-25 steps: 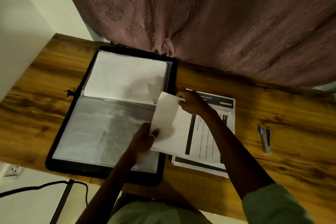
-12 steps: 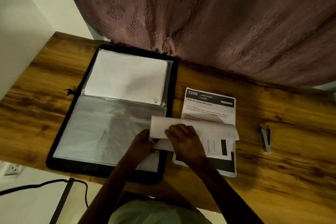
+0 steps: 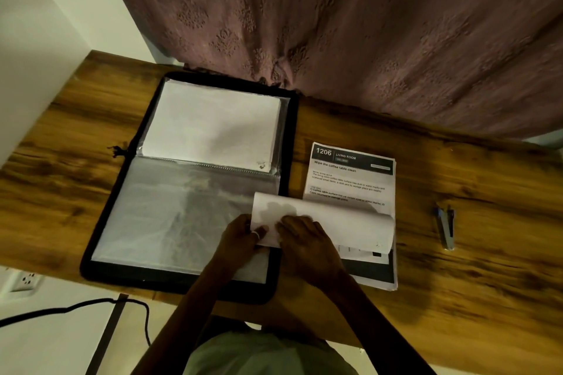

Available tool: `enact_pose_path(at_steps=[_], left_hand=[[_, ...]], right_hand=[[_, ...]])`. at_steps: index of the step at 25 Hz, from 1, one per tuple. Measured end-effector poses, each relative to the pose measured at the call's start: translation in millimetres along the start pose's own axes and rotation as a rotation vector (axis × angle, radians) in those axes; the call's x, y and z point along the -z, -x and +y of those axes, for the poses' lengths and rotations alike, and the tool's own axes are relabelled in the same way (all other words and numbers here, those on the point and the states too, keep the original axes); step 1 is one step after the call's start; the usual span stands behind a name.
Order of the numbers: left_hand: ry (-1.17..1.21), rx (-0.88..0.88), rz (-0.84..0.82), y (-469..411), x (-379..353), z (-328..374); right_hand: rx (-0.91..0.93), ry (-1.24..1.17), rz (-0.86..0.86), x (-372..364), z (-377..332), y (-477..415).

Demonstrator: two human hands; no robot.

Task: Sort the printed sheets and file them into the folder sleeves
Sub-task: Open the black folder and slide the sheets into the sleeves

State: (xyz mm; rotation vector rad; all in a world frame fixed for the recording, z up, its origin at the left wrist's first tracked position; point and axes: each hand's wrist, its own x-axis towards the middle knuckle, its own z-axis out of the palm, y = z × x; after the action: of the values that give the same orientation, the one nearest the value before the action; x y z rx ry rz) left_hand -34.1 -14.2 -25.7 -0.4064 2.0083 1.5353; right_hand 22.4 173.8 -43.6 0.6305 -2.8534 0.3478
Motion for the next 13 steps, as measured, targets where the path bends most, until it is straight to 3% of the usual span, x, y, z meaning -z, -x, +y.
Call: enact_pose_path(at_steps=[4, 7, 10, 13], left_hand=[[-0.061, -0.057, -0.034, 3, 4, 3], [-0.059, -0.110, -0.118, 7, 6, 6], [0.023, -0.107, -0.220, 10, 5, 8], [-0.104, -0.140, -0.161, 16, 0, 15]], right_hand=[[-0.243, -0.021, 0.033, 25, 14, -24], [-0.392, -0.160, -0.324, 55, 40, -50], [-0.418, -0.401, -0.711, 75, 61, -74], [-0.389, -0.439, -0.792, 78, 74, -85]])
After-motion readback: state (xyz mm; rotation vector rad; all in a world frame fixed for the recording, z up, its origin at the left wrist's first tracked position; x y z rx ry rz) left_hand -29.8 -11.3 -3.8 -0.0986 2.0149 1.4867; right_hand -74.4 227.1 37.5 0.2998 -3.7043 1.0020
